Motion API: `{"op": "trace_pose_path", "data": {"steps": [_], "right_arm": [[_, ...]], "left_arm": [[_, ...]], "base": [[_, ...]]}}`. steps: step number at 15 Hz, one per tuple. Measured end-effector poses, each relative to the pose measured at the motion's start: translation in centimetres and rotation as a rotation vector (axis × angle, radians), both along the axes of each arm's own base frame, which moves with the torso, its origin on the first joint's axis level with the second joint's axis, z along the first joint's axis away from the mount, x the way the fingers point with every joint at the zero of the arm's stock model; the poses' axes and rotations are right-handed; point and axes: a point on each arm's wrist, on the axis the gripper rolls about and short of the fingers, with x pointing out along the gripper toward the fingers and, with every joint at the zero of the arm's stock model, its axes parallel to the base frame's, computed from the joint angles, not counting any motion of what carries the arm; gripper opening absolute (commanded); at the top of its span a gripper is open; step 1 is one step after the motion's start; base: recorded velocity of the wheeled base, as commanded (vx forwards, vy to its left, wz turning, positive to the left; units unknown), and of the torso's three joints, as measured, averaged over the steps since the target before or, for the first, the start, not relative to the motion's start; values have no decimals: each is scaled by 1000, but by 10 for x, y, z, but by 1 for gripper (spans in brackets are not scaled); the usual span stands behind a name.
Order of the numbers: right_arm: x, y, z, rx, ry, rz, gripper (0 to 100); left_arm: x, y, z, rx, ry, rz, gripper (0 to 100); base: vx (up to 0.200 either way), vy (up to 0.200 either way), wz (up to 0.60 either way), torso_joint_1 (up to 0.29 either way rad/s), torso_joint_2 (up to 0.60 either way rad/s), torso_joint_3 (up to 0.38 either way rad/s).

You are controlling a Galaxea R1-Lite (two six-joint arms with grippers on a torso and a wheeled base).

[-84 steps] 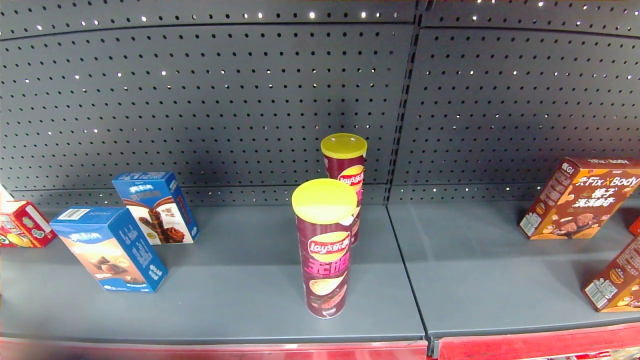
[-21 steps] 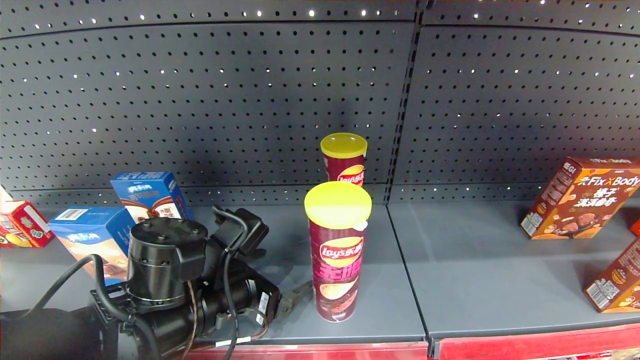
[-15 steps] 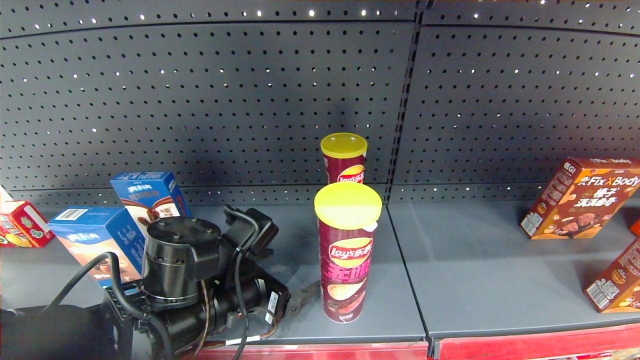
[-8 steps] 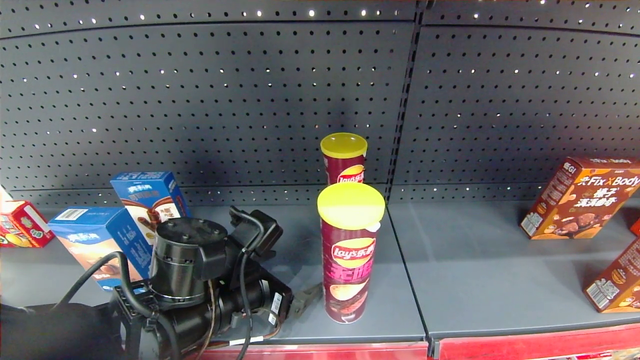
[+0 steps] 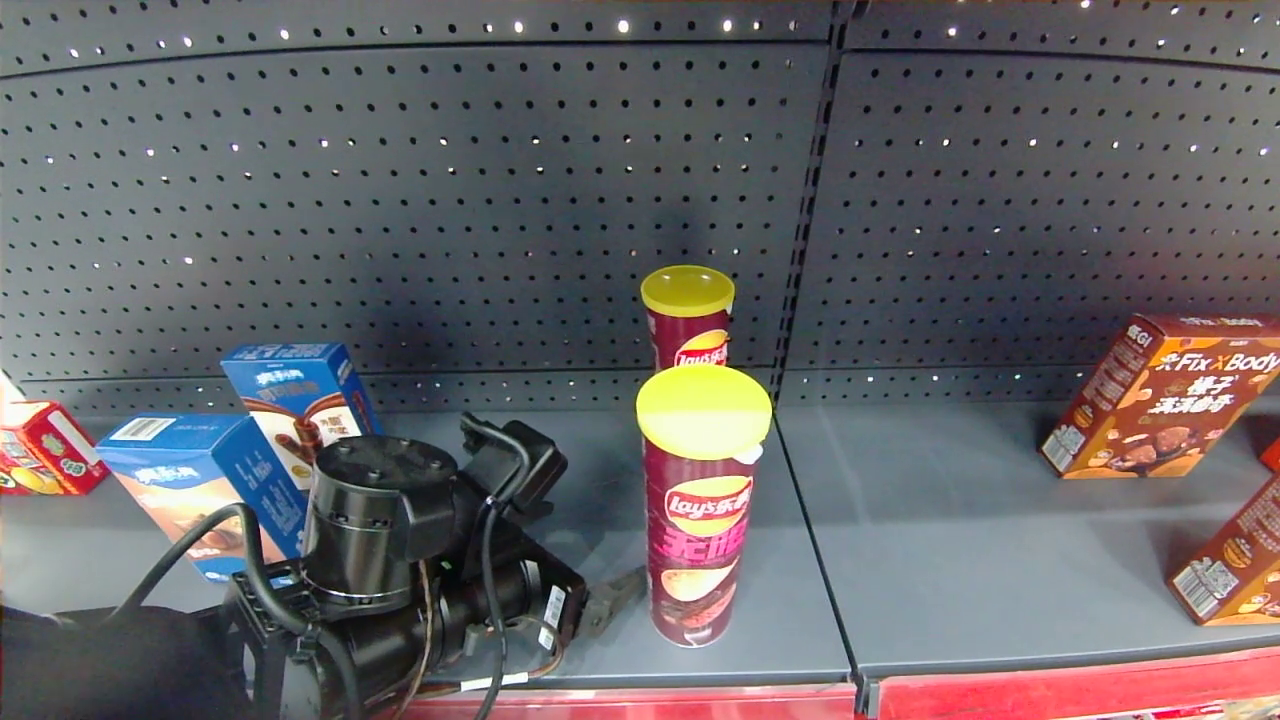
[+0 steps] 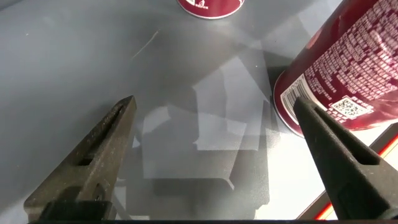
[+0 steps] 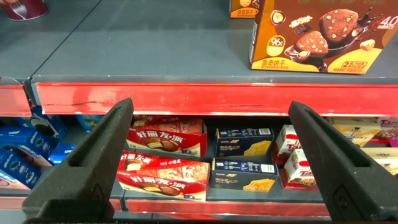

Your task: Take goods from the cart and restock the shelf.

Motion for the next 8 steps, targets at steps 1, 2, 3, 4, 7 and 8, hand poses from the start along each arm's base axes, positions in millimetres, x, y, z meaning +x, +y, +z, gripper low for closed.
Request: {"op": "trace_pose_path", "data": {"steps": [1,2,3,4,7,8], "right_arm": [[0,0,0,0,0,0,100],[0,0,0,0,0,0,100],[0,0,0,0,0,0,100],[0,0,0,0,0,0,100],[0,0,0,0,0,0,100],[0,0,0,0,0,0,100]], "left_arm": [[0,0,0,0,0,0,100],[0,0,0,0,1,-1,100],[0,0,0,0,0,-1,100],[0,0,0,0,0,-1,100],[-1,0,-1,2,2,-1,100],[-1,0,-1,1,2,-1,100]], "base": [[0,0,0,0,0,0],[0,0,0,0,0,0],[0,0,0,0,0,0],[0,0,0,0,0,0],[0,0,0,0,0,0],[0,0,0,0,0,0]]}}
